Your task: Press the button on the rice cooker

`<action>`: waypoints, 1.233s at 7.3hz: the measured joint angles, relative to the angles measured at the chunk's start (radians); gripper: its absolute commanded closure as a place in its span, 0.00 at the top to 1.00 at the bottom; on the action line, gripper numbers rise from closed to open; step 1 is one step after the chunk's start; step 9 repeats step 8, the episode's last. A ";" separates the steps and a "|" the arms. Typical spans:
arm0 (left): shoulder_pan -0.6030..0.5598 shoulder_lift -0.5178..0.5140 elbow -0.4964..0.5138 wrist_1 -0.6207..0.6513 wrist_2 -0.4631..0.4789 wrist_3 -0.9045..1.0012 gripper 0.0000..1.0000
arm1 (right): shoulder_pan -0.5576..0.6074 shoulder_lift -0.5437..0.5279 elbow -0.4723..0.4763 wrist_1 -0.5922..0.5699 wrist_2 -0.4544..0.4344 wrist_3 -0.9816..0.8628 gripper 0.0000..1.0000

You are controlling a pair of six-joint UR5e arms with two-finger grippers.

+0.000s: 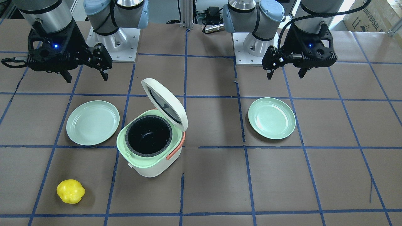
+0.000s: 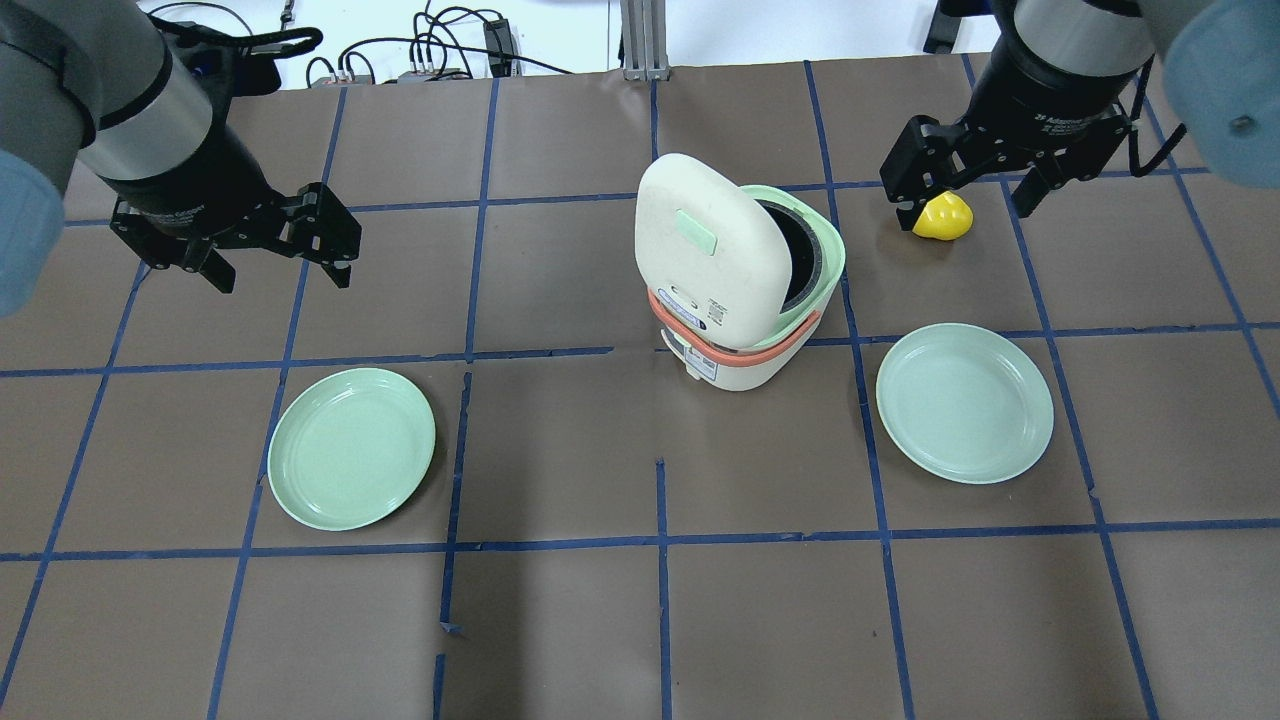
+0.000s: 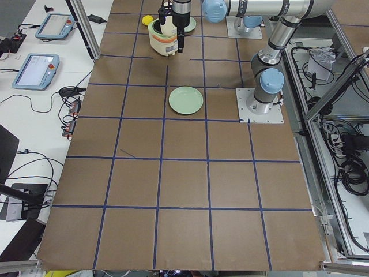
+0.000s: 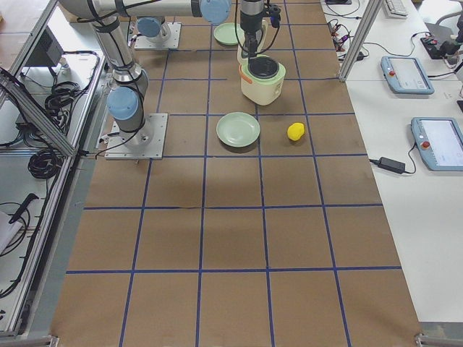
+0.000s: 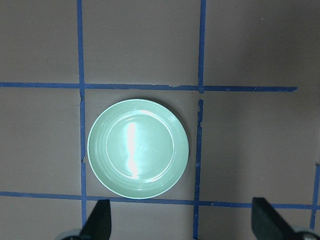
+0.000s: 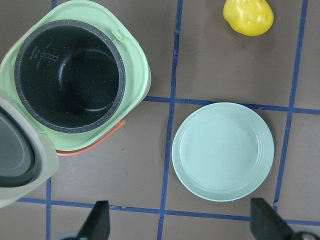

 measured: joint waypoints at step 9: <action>0.000 0.000 0.000 0.000 0.000 0.000 1.00 | 0.000 0.041 -0.022 -0.003 0.000 0.001 0.99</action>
